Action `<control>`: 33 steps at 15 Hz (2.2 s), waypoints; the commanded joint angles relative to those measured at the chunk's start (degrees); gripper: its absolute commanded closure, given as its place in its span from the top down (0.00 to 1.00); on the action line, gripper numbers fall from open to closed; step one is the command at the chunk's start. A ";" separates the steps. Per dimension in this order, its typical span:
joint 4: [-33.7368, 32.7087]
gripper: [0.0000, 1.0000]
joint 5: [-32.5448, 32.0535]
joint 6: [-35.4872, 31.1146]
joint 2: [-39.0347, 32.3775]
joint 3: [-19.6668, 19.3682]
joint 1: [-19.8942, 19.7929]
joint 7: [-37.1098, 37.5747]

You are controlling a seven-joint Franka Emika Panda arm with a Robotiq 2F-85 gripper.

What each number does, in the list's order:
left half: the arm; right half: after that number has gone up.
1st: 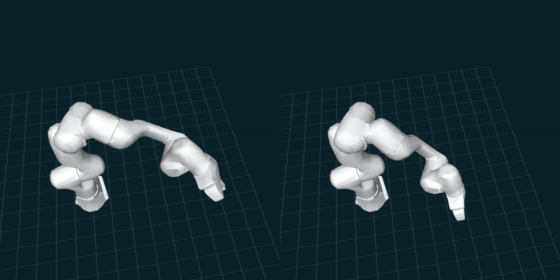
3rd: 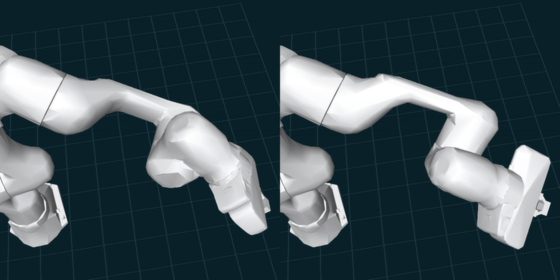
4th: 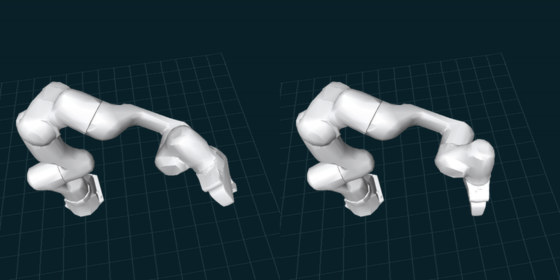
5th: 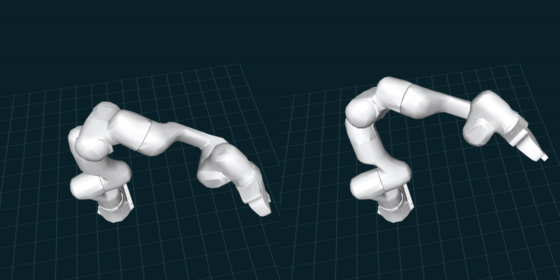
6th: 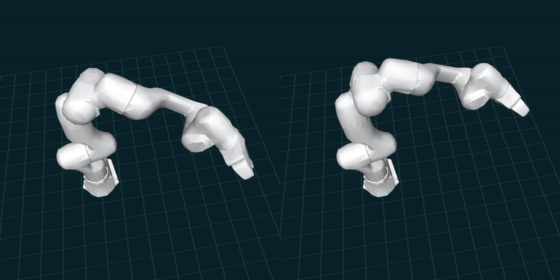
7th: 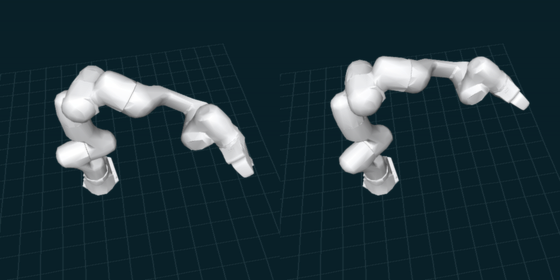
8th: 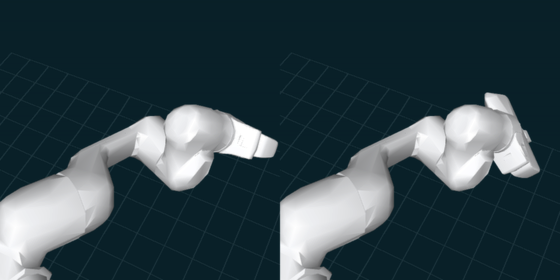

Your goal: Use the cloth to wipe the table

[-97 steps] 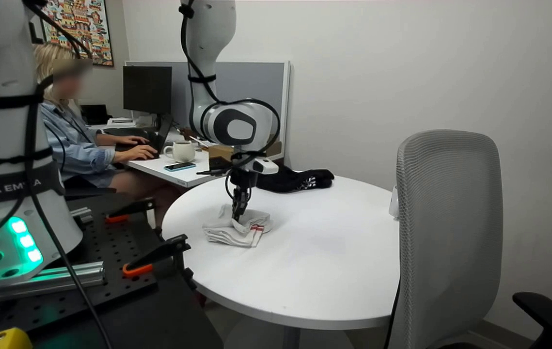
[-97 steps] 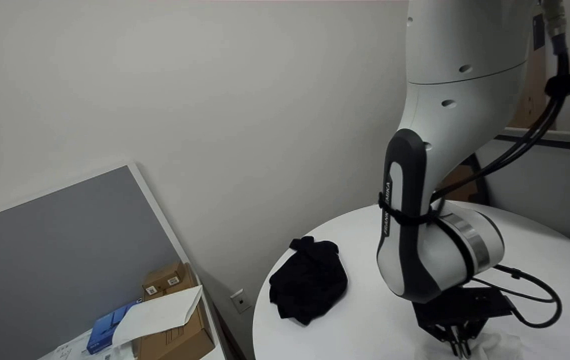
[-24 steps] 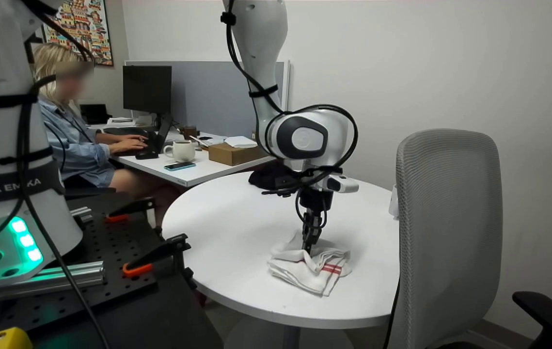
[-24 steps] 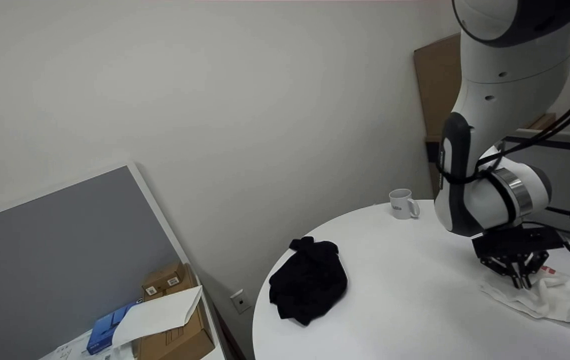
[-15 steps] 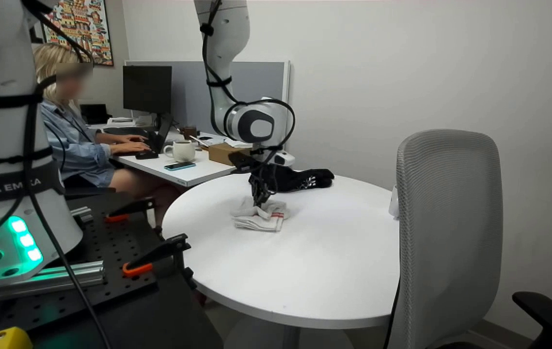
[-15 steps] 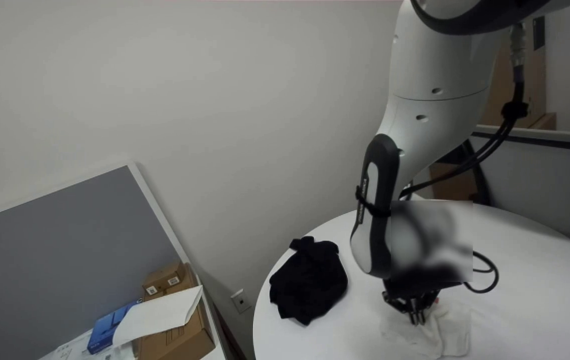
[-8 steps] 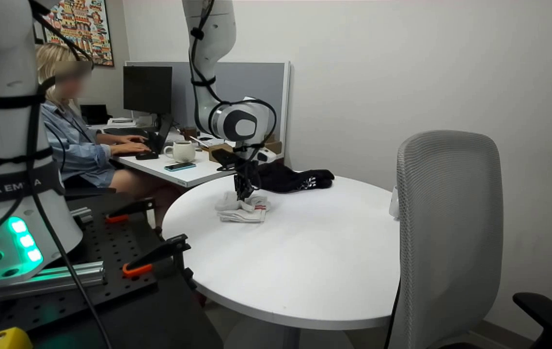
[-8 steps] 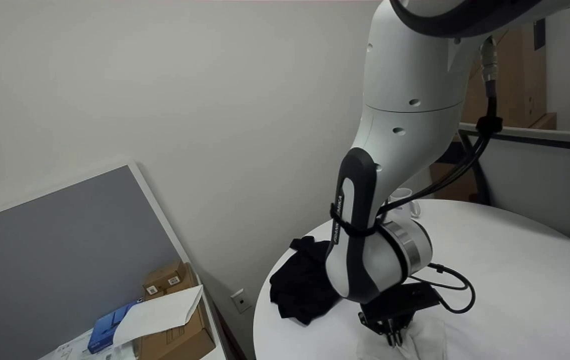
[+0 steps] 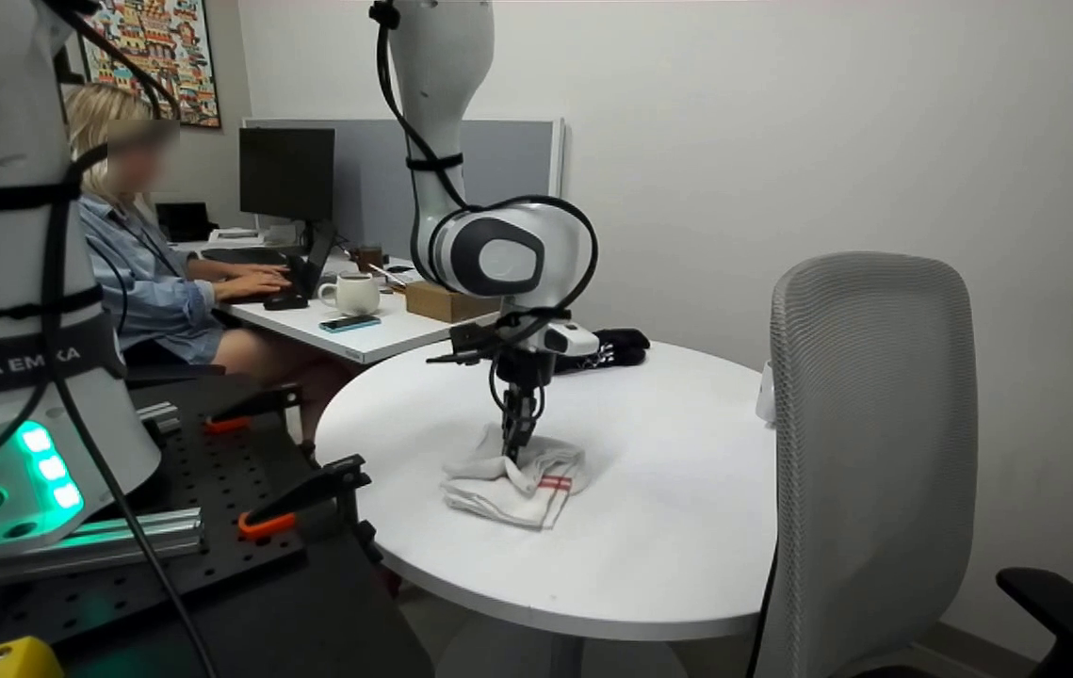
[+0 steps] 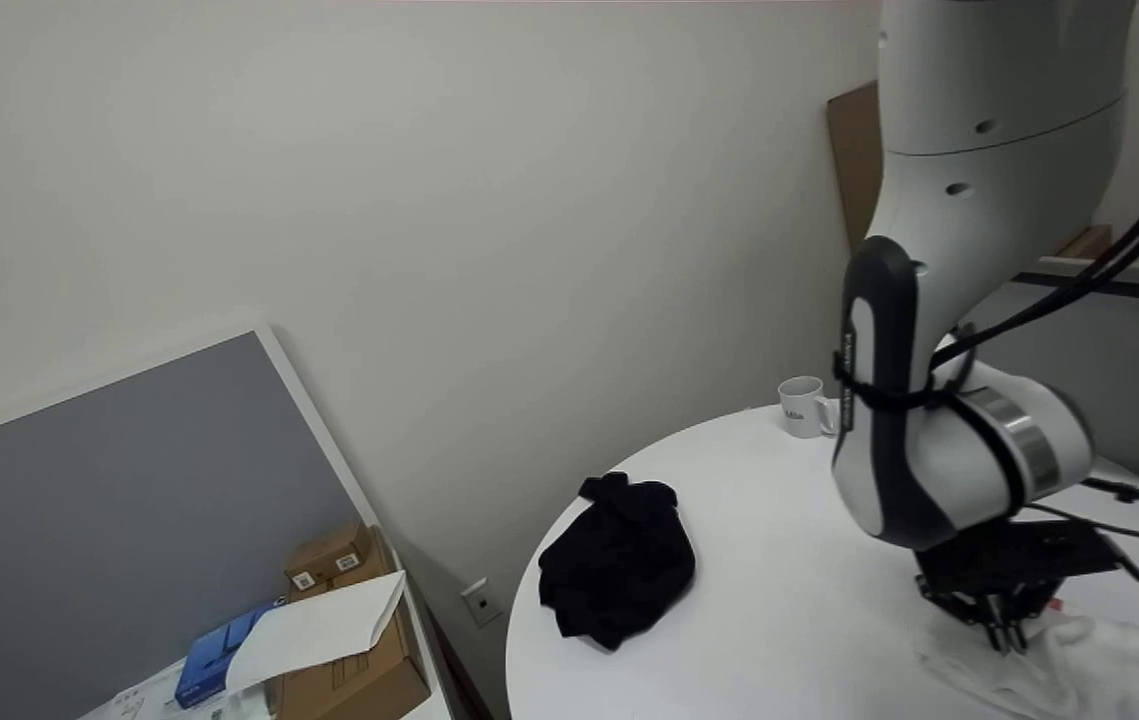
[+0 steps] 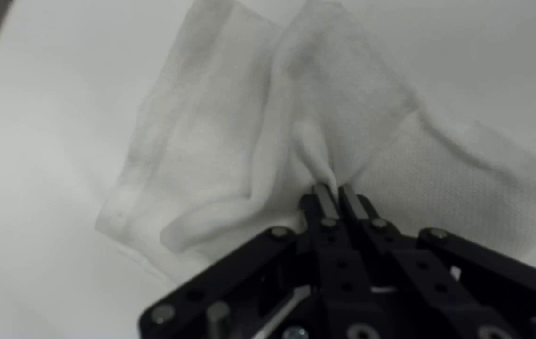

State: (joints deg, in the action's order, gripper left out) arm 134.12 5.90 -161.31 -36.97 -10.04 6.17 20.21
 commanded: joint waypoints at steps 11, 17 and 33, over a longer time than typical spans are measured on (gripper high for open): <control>2.92 0.01 -1.21 -2.96 1.83 0.96 4.63 0.42; -14.48 0.01 -2.40 2.76 -5.64 5.59 12.10 1.51; -24.98 0.01 -2.51 13.10 -11.47 -1.61 0.55 2.90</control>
State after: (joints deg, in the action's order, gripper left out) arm 102.39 4.40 -145.77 -50.51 -10.50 6.64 21.45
